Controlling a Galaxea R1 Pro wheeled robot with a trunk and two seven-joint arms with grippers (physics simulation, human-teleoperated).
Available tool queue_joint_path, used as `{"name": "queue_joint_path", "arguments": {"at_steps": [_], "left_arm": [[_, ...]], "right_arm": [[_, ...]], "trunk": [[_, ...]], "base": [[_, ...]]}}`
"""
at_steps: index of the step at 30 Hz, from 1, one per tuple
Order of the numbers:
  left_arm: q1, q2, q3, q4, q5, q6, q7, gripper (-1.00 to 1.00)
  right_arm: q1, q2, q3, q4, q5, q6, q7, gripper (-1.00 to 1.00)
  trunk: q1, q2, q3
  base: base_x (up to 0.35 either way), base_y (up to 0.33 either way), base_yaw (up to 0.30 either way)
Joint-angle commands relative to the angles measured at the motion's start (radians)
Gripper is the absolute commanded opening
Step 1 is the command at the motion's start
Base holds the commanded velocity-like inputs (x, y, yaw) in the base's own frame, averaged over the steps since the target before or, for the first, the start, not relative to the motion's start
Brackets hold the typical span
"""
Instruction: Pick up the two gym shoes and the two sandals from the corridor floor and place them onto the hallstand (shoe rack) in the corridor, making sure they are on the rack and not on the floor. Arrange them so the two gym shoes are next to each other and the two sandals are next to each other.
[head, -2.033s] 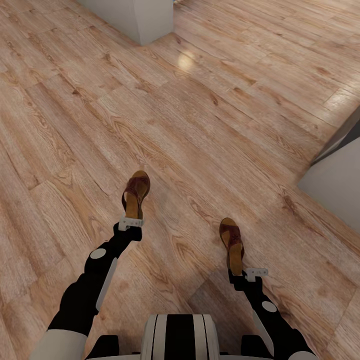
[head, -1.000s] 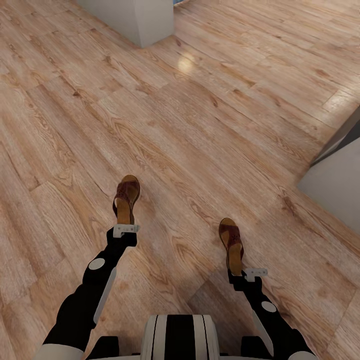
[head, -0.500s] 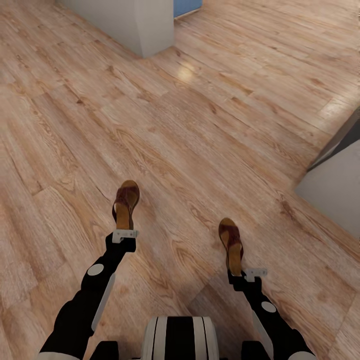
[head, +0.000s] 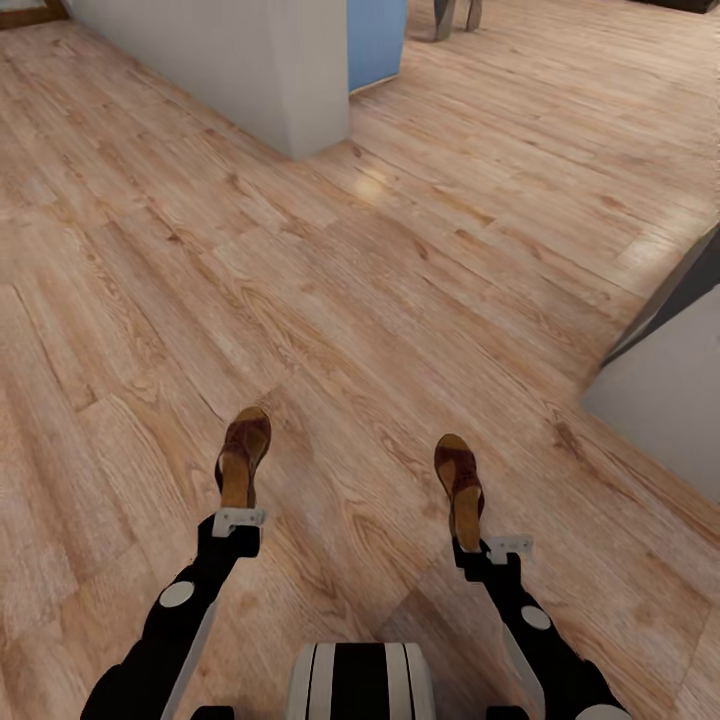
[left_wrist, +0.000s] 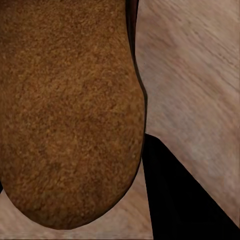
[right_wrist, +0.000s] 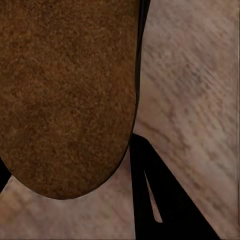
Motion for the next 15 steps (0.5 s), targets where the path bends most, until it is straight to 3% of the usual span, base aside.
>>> {"name": "queue_joint_path", "arguments": {"at_steps": [1, 4, 7, 10, 15], "left_arm": [[0.01, 0.001, 0.0, -0.001, -0.008, -0.003, -0.002, -1.0], [0.079, 0.006, 0.013, 0.04, -0.007, -0.133, -0.002, -1.0], [0.101, 0.007, 0.04, 0.106, -0.006, -0.219, -0.002, -1.0], [0.107, 0.007, 0.063, 0.164, -0.004, -0.254, -0.001, -1.0], [0.114, 0.007, 0.169, 0.318, -0.001, -0.377, -0.005, -1.0]], "right_arm": [[0.0, 0.0, -0.001, 0.001, -0.005, -0.008, 0.003, -1.0], [0.003, -0.005, -0.001, -0.001, 0.008, -0.026, 0.003, -1.0], [0.005, -0.008, -0.003, -0.001, 0.024, -0.031, 0.003, -1.0], [0.015, -0.008, -0.002, -0.001, 0.028, -0.039, 0.003, -1.0], [0.106, -0.009, -0.003, -0.001, 0.032, -0.138, 0.0, -1.0]], "trunk": [[-0.001, 0.0, 0.005], [-0.002, 0.001, 0.021], [-0.003, 0.001, 0.038], [-0.005, 0.002, 0.054], [-0.007, 0.003, 0.081]], "base": [[0.0, 0.0, 0.0], [0.0, 0.0, 0.0], [0.0, 0.0, 0.0], [0.0, 0.0, 0.0], [0.0, 0.0, 0.0]]}}
